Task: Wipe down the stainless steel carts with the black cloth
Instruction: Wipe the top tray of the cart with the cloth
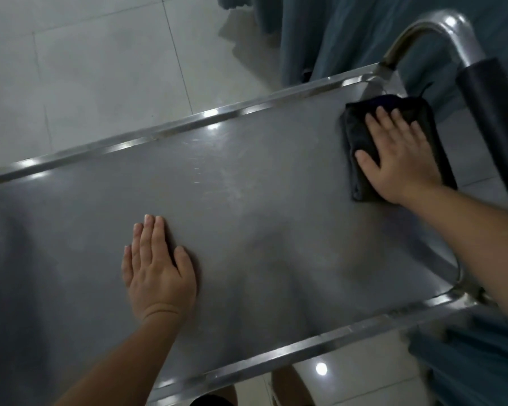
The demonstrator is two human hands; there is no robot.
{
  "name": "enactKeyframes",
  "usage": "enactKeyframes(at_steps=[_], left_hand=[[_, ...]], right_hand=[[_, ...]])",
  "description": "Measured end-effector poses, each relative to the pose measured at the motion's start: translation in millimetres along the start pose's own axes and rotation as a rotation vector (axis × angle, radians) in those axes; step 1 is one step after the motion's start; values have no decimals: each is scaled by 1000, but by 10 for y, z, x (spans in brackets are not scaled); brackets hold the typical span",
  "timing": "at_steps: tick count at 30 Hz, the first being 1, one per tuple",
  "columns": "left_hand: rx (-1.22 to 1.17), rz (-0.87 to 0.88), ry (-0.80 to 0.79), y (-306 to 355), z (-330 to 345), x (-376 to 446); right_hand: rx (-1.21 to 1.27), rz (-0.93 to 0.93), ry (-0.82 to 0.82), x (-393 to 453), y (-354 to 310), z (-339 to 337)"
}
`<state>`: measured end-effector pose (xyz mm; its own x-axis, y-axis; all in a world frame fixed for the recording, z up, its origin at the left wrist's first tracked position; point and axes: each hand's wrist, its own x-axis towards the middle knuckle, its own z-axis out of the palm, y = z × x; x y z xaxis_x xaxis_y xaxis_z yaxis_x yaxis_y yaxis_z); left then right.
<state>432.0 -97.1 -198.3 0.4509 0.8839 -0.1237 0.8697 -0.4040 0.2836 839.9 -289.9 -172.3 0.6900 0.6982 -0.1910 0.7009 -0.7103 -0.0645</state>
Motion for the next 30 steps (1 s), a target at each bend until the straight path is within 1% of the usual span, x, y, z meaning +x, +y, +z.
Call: enactKeyframes(at_steps=[4, 7, 9, 12, 14, 16, 18, 21, 25, 28, 30], left_hand=[[-3, 6, 16, 22, -3, -8], [2, 14, 22, 15, 2, -8], [4, 12, 20, 13, 8, -4], [3, 11, 17, 23, 2, -18], [8, 15, 20, 26, -2, -23], [22, 27, 17, 25, -2, -28], [30, 33, 19, 26, -2, -27], [41, 41, 22, 36, -2, -34], [52, 45, 11, 29, -6, -22], [58, 42, 7, 23, 3, -10], [62, 39, 11, 19, 7, 0]], right_hand=[[18, 30, 19, -954, 189, 217], [22, 96, -32, -1744, 321, 392], [20, 102, -71, -2177, 372, 482], [-2, 71, -119, -2589, 401, 570], [-32, 50, -132, -2636, 411, 567], [-67, -17, -147, -2514, 411, 529], [-100, -131, -153, -2226, 366, 475], [-114, -224, -107, -1476, 166, 337], [-105, -214, -56, -269, -224, 132], [-81, -123, -37, 528, -465, 19], [-56, -64, -12, 903, -612, -40]])
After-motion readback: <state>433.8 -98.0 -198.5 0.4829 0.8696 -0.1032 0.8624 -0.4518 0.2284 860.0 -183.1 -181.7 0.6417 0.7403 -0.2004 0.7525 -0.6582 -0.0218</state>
